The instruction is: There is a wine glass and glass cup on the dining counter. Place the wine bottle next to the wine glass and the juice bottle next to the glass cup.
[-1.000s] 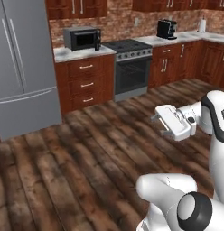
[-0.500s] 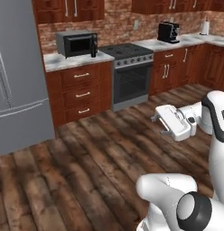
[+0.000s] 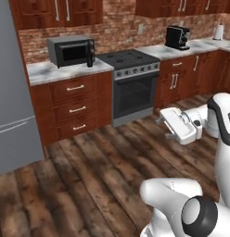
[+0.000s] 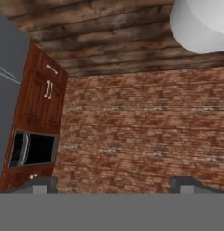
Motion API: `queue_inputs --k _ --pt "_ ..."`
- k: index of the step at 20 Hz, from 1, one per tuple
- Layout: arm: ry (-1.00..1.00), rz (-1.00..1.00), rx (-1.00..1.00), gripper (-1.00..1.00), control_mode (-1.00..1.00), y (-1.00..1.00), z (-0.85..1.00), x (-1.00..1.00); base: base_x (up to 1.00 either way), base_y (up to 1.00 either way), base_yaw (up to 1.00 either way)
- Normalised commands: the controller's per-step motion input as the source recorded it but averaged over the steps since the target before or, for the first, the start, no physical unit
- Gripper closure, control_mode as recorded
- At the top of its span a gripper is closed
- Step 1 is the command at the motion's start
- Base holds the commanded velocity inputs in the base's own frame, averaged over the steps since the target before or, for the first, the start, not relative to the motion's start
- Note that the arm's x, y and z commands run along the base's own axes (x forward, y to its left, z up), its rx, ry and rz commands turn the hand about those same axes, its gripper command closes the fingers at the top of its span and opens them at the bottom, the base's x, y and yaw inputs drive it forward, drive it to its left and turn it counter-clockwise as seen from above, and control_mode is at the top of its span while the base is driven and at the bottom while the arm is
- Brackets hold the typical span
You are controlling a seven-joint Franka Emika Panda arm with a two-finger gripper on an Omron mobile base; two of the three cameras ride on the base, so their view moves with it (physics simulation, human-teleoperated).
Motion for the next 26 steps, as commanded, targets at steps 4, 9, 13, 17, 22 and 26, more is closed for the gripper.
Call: queue_inputs --k 4,9,13,17,22,26 --pt "0.00 0.00 0.00 -1.00 1.00 0.00 0.00 0.00 1.00 -0.54 0.12" --pt "0.00 0.00 0.00 -1.00 1.00 0.00 0.00 0.00 1.00 -0.53 0.13" --pt "0.00 0.00 0.00 -1.00 1.00 0.00 0.00 0.00 1.00 -0.46 0.15" --pt "0.00 0.00 0.00 -1.00 1.00 0.00 0.00 0.00 1.00 -0.41 0.14" --pt "0.00 0.00 0.00 -1.00 1.00 0.00 0.00 0.00 1.00 -0.32 0.13" --pt "0.00 0.00 0.00 -1.00 1.00 0.00 0.00 0.00 1.00 -0.09 0.18"
